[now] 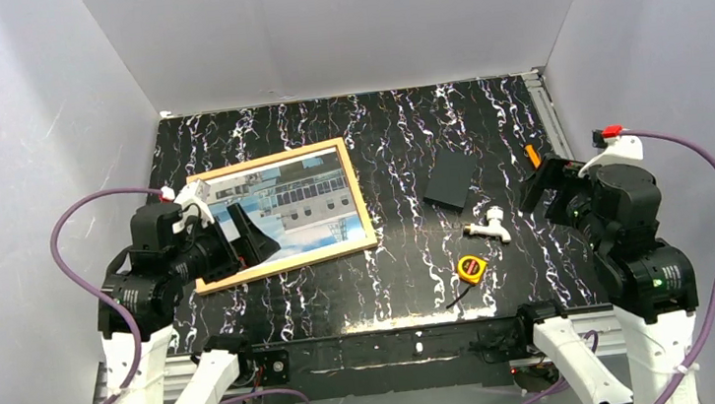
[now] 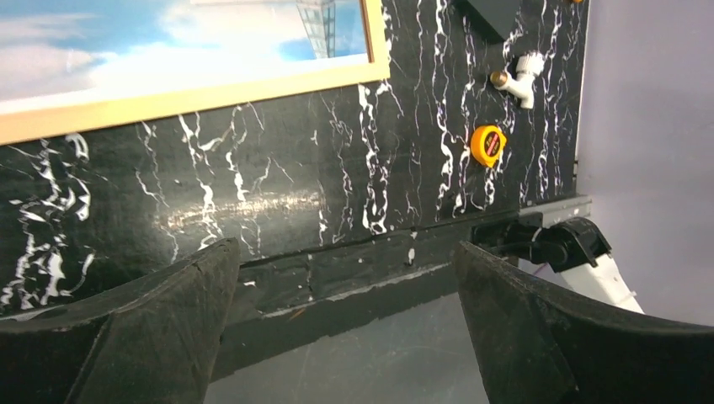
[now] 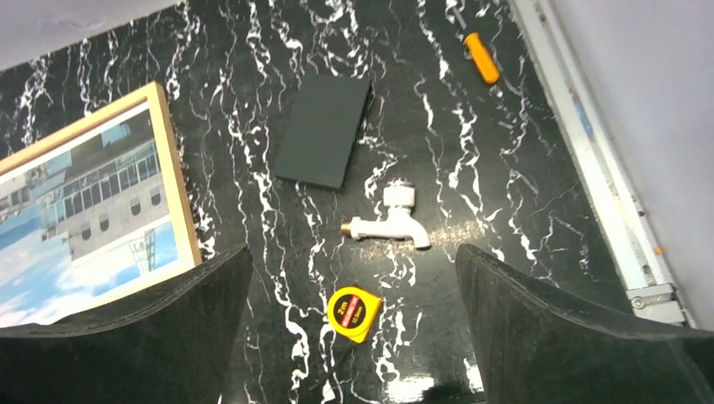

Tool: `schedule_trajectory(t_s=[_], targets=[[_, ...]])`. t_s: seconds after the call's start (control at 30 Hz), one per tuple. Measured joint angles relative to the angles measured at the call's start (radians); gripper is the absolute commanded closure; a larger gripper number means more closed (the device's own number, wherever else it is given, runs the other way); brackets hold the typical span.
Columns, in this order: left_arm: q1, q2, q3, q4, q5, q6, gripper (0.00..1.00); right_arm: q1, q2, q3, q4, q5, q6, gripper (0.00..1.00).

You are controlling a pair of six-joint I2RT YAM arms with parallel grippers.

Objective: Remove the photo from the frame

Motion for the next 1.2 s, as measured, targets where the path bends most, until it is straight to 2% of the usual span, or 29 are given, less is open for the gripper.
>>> schedule_trajectory(t_s=[0.2,0.47,0.57,0.73,0.93,1.07,1.2], targets=[[0.0,0.017,-0.092,0.023,0.071,-0.035,0.0,0.0,0.029,-0.068,0.002,-0.08,0.009,0.01],[-0.01,-0.006,-0.267,0.047,0.138,-0.071,0.0,0.002,0.084,-0.177,0.078,-0.32,0.016,0.02],[-0.016,-0.023,-0.34,0.05,0.161,-0.081,0.0,0.038,0.122,-0.242,0.134,-0.378,0.043,0.02],[-0.024,-0.056,-0.456,0.06,0.195,-0.115,0.0,0.215,0.224,-0.322,0.225,-0.388,0.1,0.02],[-0.026,-0.126,-0.557,0.06,0.197,-0.171,0.0,0.476,0.398,-0.327,0.375,-0.339,0.114,0.02],[-0.026,-0.134,-0.57,0.002,0.12,-0.241,0.0,0.637,0.574,-0.278,0.442,-0.28,0.045,0.2],[-0.026,-0.091,-0.554,-0.036,0.03,-0.347,0.0,0.755,0.758,-0.172,0.496,-0.25,-0.117,0.22]])
